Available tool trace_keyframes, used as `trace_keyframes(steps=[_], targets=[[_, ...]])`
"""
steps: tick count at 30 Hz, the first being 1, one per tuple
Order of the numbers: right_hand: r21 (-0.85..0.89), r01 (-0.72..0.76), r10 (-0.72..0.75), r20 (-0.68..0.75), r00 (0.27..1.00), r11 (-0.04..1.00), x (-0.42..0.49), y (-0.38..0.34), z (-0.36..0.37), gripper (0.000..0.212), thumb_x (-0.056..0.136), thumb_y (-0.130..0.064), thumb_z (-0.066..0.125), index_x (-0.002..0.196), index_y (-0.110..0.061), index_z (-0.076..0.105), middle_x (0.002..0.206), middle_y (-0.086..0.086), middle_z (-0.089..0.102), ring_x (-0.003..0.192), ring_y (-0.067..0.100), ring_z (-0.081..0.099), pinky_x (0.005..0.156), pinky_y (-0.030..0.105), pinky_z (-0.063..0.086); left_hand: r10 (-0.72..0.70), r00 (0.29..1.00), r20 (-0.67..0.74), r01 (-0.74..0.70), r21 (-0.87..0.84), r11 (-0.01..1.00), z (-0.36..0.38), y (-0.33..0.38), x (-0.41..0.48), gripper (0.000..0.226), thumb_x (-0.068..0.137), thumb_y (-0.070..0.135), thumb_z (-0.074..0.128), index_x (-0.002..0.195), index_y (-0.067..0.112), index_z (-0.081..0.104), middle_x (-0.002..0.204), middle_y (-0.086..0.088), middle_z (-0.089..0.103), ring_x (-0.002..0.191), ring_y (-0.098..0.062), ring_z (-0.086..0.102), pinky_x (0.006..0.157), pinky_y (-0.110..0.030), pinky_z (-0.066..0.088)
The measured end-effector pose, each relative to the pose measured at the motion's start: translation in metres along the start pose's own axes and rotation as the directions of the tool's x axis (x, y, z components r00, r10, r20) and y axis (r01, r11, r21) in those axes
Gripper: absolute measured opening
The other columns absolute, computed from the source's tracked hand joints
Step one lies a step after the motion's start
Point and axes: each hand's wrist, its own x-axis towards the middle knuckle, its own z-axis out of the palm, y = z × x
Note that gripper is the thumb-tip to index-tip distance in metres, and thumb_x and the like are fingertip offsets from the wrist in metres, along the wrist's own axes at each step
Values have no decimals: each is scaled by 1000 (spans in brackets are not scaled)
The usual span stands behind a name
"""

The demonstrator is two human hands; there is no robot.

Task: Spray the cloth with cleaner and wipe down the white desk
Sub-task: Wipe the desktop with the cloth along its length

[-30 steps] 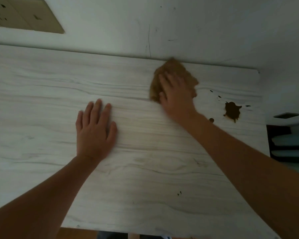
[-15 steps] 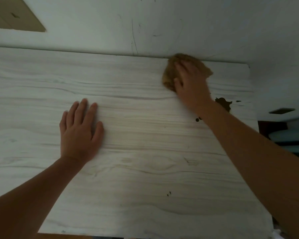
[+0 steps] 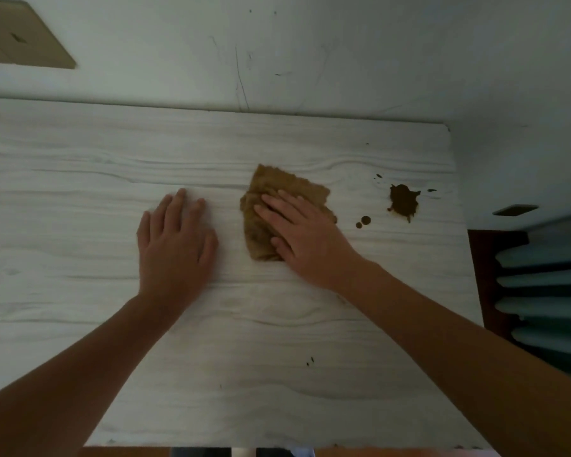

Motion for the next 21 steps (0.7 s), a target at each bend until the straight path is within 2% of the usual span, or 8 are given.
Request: trace_keyframes(steps=[2,4,7,10,12,16,18,21], targets=[[-7,-47,47,3,999,999,5,27,-9,56,98,-32,39,151,-15,42,157,8,40,147,29,32,122,42,18,44,999,7,-44,-44,998,3,29,4,60,101,43,32,149,12,50,160,-17,43,150,-37,36,123,-57,24],[9,-184,184,-44,982,983,14,70,-26,56,96,-27,44,148,-8,45,155,15,42,144,36,36,121,40,14,76,997,31,-74,-63,995,10,49,8,60,101,43,31,149,13,51,160,-16,43,150,-37,37,123,-57,24],[1,-420,418,-111,902,907,15,142,-53,60,96,-29,38,149,-4,42,156,19,39,144,36,35,122,40,11,107,993,45,-104,-56,993,22,56,7,58,101,41,34,149,14,51,162,-17,41,152,-37,33,125,-57,21],[0,-513,510,-122,852,858,12,158,-59,61,98,-31,36,153,-6,35,159,19,33,147,36,30,123,47,18,112,993,42,-110,-63,992,26,53,5,57,102,40,35,151,16,50,163,-16,38,154,-36,29,127,-56,17],[1,-479,477,-108,872,878,13,135,-52,58,98,-24,42,153,-5,36,159,20,33,146,39,29,122,48,21,107,993,48,-104,-65,992,24,55,5,57,101,40,34,152,17,49,164,-15,38,154,-35,28,127,-55,17],[-42,-160,156,-78,985,986,1,62,-27,58,88,-21,50,144,-6,50,150,18,48,139,40,43,118,46,26,103,994,43,-101,-45,994,23,57,6,58,101,40,35,152,17,49,163,-15,38,154,-36,29,126,-55,18],[-47,-20,19,-24,1000,999,-12,28,-12,59,91,-24,45,148,-11,46,154,12,44,144,35,38,120,44,22,102,994,33,-101,-49,994,23,58,5,58,100,40,35,151,16,50,162,-16,39,153,-36,30,126,-56,19],[-34,45,-44,41,998,998,-21,23,-4,59,97,-28,40,155,-17,36,162,4,33,151,26,26,124,41,18,111,994,17,-110,-50,993,22,59,5,57,100,39,36,150,15,51,161,-17,41,152,-38,32,125,-57,22]])
